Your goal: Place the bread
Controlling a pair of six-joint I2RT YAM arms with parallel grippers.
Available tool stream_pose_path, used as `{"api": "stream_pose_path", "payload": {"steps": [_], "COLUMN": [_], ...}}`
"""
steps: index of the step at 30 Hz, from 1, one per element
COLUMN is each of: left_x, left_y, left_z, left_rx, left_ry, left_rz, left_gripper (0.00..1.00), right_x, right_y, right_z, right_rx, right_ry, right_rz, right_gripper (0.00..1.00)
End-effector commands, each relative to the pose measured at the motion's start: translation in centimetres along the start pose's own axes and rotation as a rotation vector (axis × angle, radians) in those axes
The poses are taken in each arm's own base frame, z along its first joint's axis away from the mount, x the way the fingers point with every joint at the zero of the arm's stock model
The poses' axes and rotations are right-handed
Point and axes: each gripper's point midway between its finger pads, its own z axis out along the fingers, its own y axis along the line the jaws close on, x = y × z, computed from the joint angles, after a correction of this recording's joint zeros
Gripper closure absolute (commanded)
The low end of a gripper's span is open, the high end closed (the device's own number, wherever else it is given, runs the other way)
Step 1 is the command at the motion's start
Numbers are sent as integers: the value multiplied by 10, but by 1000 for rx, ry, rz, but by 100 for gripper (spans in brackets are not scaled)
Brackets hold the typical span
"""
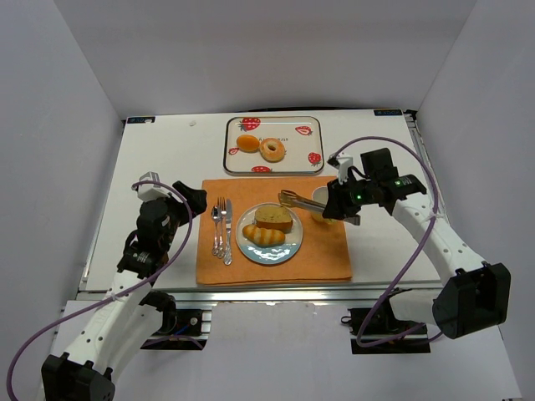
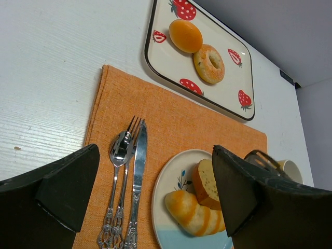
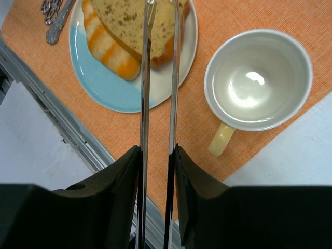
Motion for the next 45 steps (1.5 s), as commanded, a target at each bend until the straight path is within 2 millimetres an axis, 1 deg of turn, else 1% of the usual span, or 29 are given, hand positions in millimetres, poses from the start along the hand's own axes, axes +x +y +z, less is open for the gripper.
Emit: {"api": "stream_pose_path", "payload": {"steps": [1, 4, 5, 8, 10, 11, 13, 14, 15, 16, 17, 19, 20, 21, 22, 23, 25, 26, 29, 31, 33, 34, 36, 39, 40, 42, 43, 44, 45], "left_x": [-5, -5, -5, -4, -4, -6, -7, -8, -8, -8, -7, -4, -4, -2, -2, -2, -2, -2, -1, 2, 2, 1, -3, -3, -3, -1, -1, 0, 2], "left_y": [1, 0, -1, -4, -5, -7, -9, -10, -10, -11, -11, -11, -11, -11, -10, -10, -9, -8, -9, -10, -13, -14, -17, -19, -19, -18, -19, -20, -20], "left_z": [-1, 0, 0, 3, 4, 3, 4, 4, 4, 4, 4, 5, 5, 5, 5, 6, 7, 8, 11, 15, 18, 19, 20, 22, 22, 22, 22, 21, 20], "left_rx": [-6, -3, 2, 8, 12, 15, 22, 26, 28, 32, 35, 41, 41, 42, 40, 38, 29, 25, 28, 26, 28, 28, 33, 32, 33, 36, 41, 47, 54], "left_ry": [-17, -16, -15, -6, -1, -2, -3, -5, -5, -8, -7, -2, 0, 4, 4, 7, 8, 10, 14, 28, 44, 46, 48, 54, 53, 58, 58, 57, 65], "left_rz": [-6, -7, -8, -9, -9, -9, -7, -8, -10, -12, -17, -26, -27, -26, -27, -24, -20, -20, -19, -11, 5, 9, 23, 32, 31, 24, 20, 16, 17], "left_gripper": [2, 2, 2, 3, 5, 6, 14, 19, 25, 44, 53, 75, 76, 77, 77, 73, 57, 39, 21, 19, 19, 18, 17, 16, 15, 15, 15, 17, 19], "right_x": [-56, -76, -91, -119, -132, -141, -149, -149, -150, -148, -143, -137, -135, -122, -126, -115, -92, -75, -31, -13, 6, 17, 31, 48, 49, 55, 48, 47, 42], "right_y": [3, -8, -14, -28, -35, -46, -59, -82, -94, -105, -125, -142, -156, -165, -176, -197, -224, -248, -273, -280, -283, -285, -287, -288, -288, -286, -285, -282, -279], "right_z": [-15, -13, -11, -5, -3, -2, -3, -6, -8, -10, -14, -18, -27, -25, -31, -42, -41, -50, -35, -21, -9, 0, 7, 12, 12, 9, 2, -2, -8], "right_rx": [17, 54, 71, 96, 119, 143, 167, 210, 231, 248, 283, 317, 359, 383, 423, 491, 583, 682, 797, 803, 795, 787, 777, 760, 750, 738, 735, 725, 727], "right_ry": [-157, -193, -218, -251, -264, -275, -289, -294, -310, -316, -319, -328, -338, -326, -355, -349, -326, -305, -257, -241, -213, -186, -143, -95, -90, -76, -94, -90, -89], "right_rz": [-88, -133, -160, -239, -275, -273, -221, -167, -141, -107, -78, -65, -74, -70, -89, -62, -24, 24, 127, 169, 190, 200, 205, 232, 229, 238, 221, 212, 197], "right_gripper": [63, 65, 65, 67, 69, 72, 75, 78, 80, 81, 83, 84, 85, 85, 86, 86, 85, 85, 84, 81, 71, 63, 57, 43, 33, 27, 25, 11, 11]}}
